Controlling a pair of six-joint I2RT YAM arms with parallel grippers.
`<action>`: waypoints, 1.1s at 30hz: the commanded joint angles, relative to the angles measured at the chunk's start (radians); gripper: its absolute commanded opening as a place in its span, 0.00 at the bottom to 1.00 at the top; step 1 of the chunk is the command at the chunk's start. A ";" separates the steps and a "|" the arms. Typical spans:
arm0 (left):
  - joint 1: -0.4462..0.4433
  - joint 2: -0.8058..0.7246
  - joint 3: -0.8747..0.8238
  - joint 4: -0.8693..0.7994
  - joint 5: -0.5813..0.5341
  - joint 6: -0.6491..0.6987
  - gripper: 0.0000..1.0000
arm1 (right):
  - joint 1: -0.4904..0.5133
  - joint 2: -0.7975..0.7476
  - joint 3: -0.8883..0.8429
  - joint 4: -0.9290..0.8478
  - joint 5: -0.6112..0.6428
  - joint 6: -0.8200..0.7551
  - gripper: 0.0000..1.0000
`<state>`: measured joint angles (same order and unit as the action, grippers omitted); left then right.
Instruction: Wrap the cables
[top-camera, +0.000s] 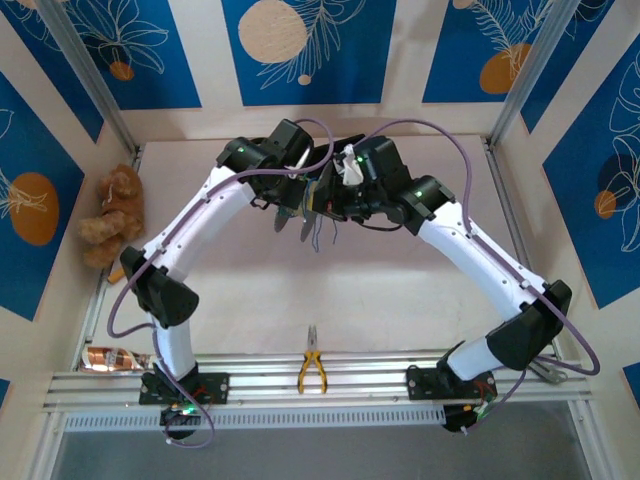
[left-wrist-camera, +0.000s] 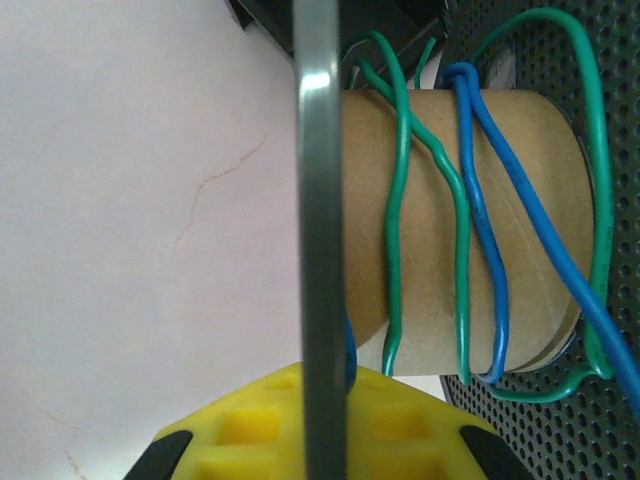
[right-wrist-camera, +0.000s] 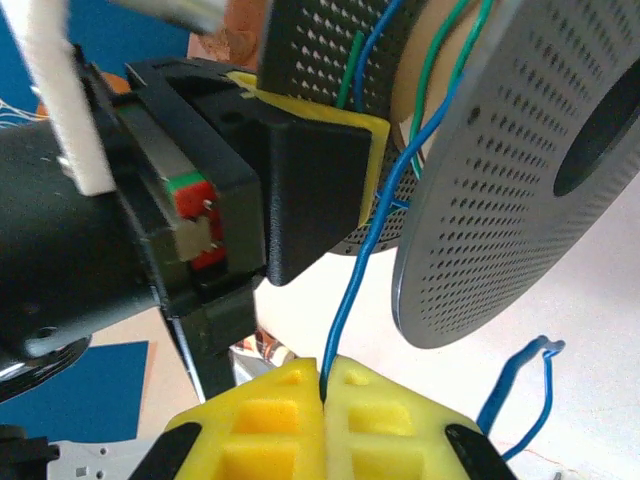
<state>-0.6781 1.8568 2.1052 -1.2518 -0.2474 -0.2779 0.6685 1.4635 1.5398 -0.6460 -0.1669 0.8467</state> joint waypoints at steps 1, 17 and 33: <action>0.008 -0.081 -0.010 0.163 -0.073 -0.114 0.00 | 0.055 -0.005 -0.019 0.041 -0.057 0.038 0.00; 0.011 -0.209 -0.109 0.338 0.006 -0.214 0.00 | 0.097 0.065 -0.189 0.117 0.079 0.107 0.00; 0.014 -0.274 -0.214 0.376 0.005 -0.196 0.00 | 0.086 0.014 -0.042 0.059 0.070 0.038 0.11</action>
<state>-0.6613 1.6627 1.8870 -1.0264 -0.2665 -0.4446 0.7471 1.5013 1.4437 -0.4988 -0.0818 0.9176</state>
